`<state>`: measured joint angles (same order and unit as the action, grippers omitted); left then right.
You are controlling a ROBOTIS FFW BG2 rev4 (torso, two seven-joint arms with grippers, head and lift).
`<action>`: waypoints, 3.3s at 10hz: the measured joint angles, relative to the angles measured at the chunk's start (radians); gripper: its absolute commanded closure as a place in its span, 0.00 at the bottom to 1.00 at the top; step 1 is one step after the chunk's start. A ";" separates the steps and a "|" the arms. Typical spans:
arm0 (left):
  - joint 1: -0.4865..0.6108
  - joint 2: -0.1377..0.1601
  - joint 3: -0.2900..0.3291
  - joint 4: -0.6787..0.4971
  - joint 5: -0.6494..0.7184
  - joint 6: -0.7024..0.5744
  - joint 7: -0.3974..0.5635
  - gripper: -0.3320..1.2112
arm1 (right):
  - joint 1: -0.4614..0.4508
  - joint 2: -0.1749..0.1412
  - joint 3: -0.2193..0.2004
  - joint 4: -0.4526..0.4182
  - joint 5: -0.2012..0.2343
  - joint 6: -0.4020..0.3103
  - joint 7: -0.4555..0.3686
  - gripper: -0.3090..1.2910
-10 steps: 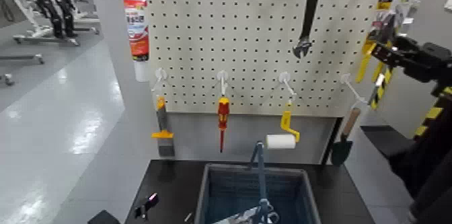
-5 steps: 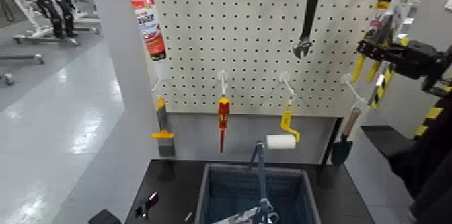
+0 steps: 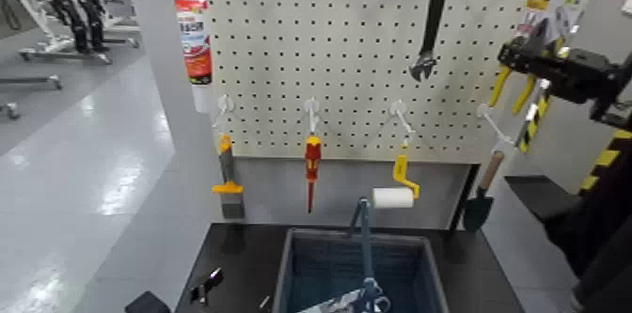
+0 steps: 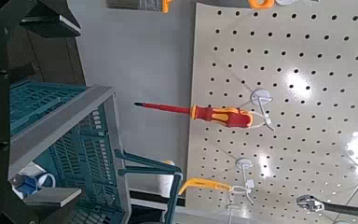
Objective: Put the yellow pliers into the crate.
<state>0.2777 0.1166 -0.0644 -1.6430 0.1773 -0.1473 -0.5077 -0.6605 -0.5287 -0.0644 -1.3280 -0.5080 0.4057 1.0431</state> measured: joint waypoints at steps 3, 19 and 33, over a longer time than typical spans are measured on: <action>0.000 0.000 -0.002 0.000 -0.001 0.000 0.000 0.28 | -0.010 -0.003 0.003 0.004 -0.001 -0.002 -0.001 0.90; -0.005 0.001 -0.001 0.004 0.001 0.002 -0.009 0.28 | 0.233 0.183 -0.033 -0.345 0.010 0.019 -0.067 0.90; -0.007 0.005 -0.009 0.006 0.001 0.000 -0.009 0.28 | 0.499 0.294 0.074 -0.238 0.107 0.084 -0.100 0.90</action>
<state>0.2702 0.1214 -0.0738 -1.6367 0.1779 -0.1473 -0.5169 -0.1610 -0.2345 0.0100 -1.5661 -0.4010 0.4895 0.9433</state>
